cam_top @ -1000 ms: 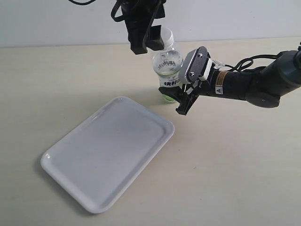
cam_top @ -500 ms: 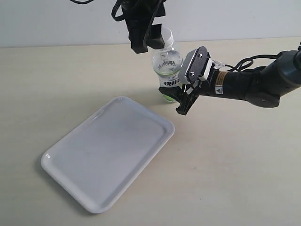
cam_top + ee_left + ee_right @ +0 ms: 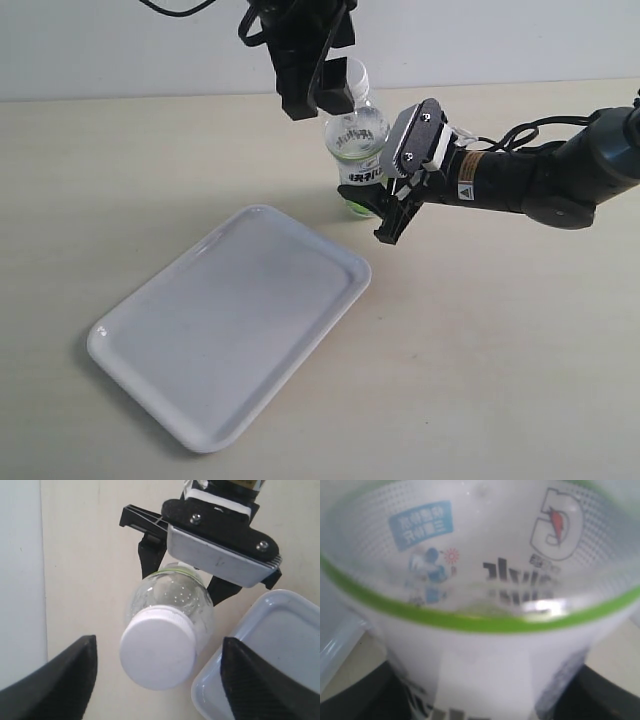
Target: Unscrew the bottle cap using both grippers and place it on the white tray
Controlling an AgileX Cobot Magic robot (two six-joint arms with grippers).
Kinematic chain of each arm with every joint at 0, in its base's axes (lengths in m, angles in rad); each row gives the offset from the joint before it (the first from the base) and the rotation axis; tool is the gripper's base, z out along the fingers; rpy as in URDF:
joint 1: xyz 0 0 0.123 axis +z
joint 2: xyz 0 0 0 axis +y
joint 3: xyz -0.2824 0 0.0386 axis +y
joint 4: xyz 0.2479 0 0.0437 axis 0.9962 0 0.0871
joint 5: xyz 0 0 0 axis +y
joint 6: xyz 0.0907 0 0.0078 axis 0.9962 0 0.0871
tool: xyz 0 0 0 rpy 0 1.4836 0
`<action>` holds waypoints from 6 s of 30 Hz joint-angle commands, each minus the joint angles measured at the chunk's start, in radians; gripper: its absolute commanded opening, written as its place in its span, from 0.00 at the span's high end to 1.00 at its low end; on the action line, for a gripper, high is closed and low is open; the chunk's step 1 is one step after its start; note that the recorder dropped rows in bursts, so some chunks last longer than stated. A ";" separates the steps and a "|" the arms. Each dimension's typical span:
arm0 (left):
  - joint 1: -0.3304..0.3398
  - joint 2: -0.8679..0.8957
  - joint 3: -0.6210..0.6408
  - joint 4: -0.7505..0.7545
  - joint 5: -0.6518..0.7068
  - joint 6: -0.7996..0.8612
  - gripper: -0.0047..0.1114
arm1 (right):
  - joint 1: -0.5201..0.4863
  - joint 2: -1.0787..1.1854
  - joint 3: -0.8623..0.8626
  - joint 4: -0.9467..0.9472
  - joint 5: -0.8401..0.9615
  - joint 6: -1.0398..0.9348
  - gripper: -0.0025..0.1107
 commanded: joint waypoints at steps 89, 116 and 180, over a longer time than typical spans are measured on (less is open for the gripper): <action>-0.003 0.017 -0.007 -0.041 -0.015 -0.754 0.96 | -0.003 -0.012 0.000 0.026 0.026 0.011 0.98; -0.003 0.015 -0.007 -0.039 -0.041 -0.317 0.28 | -0.003 -0.012 0.000 0.026 0.043 0.011 0.98; -0.003 0.037 -0.007 -0.016 -0.048 -0.404 0.96 | -0.003 -0.012 0.000 0.033 0.049 0.011 0.98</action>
